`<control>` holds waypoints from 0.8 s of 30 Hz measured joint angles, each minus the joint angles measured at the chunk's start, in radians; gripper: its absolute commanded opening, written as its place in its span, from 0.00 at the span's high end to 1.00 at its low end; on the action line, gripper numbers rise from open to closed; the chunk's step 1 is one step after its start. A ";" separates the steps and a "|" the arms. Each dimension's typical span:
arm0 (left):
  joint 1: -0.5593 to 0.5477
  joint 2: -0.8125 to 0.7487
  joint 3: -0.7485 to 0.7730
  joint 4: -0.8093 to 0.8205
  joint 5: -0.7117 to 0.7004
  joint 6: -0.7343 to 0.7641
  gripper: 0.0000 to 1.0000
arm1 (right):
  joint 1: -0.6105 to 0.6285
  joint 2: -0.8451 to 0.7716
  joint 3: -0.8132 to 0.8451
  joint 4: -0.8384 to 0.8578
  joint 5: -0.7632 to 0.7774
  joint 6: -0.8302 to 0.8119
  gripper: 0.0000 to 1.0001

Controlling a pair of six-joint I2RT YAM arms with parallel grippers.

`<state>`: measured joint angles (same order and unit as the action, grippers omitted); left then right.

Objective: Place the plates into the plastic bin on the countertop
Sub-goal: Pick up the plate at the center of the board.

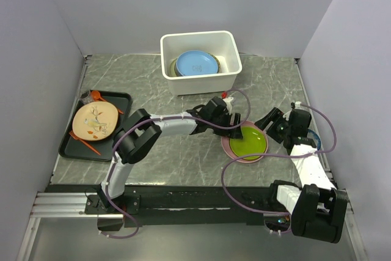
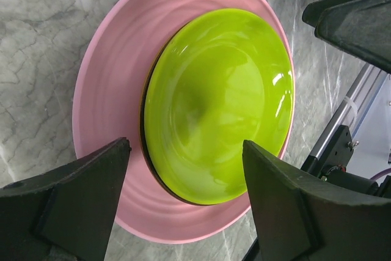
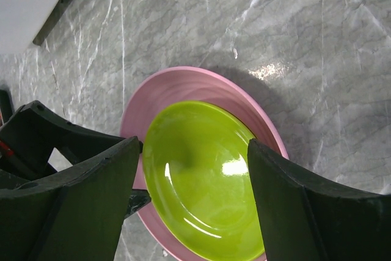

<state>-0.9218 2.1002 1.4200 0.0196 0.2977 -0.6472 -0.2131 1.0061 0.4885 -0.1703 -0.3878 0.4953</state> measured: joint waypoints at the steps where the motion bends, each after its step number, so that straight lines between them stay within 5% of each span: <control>1: 0.000 0.001 0.001 0.000 0.000 0.000 0.25 | -0.001 0.001 -0.001 0.002 -0.002 0.000 0.22; 12: 0.000 0.044 0.021 0.005 0.044 -0.002 0.50 | -0.010 0.008 -0.005 0.007 -0.017 -0.012 0.22; 19: 0.004 0.061 0.023 -0.015 0.045 -0.001 0.89 | -0.010 0.008 -0.005 0.019 -0.022 -0.014 0.22; 24: 0.004 0.066 0.044 -0.035 0.046 -0.013 0.99 | -0.011 0.008 -0.006 0.021 -0.022 -0.014 0.22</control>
<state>-0.9180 2.1658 1.4643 -0.0158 0.3439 -0.6605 -0.2237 1.0138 0.4820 -0.1493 -0.4099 0.4808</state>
